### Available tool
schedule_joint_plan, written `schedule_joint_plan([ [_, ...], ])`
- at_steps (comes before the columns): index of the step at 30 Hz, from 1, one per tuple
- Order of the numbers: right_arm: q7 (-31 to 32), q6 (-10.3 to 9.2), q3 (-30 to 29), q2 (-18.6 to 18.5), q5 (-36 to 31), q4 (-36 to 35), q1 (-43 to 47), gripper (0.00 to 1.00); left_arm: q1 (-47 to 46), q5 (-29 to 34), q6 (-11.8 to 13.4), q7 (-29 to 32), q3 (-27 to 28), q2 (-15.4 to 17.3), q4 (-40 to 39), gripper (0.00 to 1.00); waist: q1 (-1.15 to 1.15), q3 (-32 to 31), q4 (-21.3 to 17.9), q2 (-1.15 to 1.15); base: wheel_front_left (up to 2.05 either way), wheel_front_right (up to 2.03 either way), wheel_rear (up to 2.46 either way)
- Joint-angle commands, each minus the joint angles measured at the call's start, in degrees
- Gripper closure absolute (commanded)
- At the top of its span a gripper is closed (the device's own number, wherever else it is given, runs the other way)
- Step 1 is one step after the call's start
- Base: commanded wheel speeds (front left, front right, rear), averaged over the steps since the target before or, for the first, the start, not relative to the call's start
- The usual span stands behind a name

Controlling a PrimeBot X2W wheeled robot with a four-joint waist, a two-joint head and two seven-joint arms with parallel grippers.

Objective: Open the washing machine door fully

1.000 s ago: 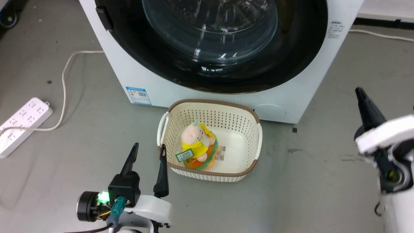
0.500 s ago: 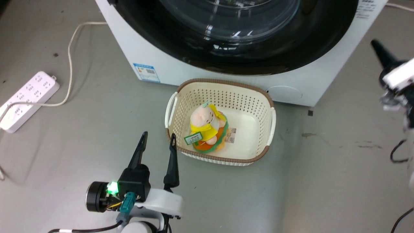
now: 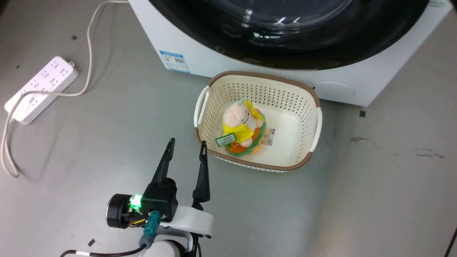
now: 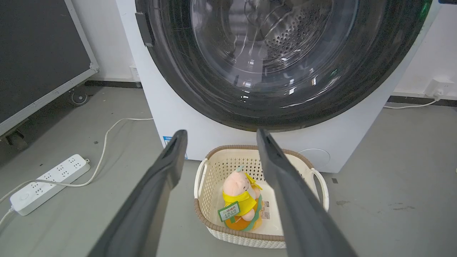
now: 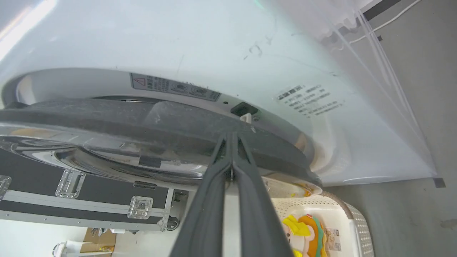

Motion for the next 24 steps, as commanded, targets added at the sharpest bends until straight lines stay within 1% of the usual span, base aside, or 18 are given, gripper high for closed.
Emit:
schedule_joint_plan([
  [1,1.14,0.07,-0.27,-0.90,1.84,1.92,-3.13,1.00,-1.26,-0.44,0.61,-0.66,-0.82,0.08,-0.08,0.00,0.00,0.67,0.53,0.00,0.00,0.00,0.00],
  [9,6.56,0.07,-0.89,-2.43,5.41,6.75,-8.25,1.00,-2.44,-1.20,2.03,-1.62,-3.24,0.08,-0.07,0.00,0.00,3.06,1.74,0.00,0.00,0.00,0.00],
  [18,11.06,0.06,-3.39,-4.49,9.56,12.06,-14.66,1.00,-3.83,-2.24,3.62,-2.70,-6.05,0.09,0.01,0.00,0.00,5.41,3.29,0.00,0.00,0.00,0.00],
  [22,14.61,0.06,-4.49,-4.75,11.34,14.42,-17.05,1.00,-4.50,-2.67,4.29,-3.18,-6.99,0.09,0.07,0.00,0.00,6.27,3.88,0.00,0.00,0.00,0.00],
  [23,17.70,0.06,-4.90,-5.03,12.20,16.19,-17.84,1.00,-5.00,-2.96,4.84,-3.54,-7.57,0.10,0.14,0.00,0.00,6.39,4.26,0.00,0.00,0.00,0.00],
  [24,18.62,0.06,-4.99,-5.13,12.43,16.78,-17.84,1.00,-5.10,-3.04,5.03,-3.65,-7.71,0.10,0.15,0.00,0.00,6.24,4.35,0.00,0.00,0.00,0.00],
])
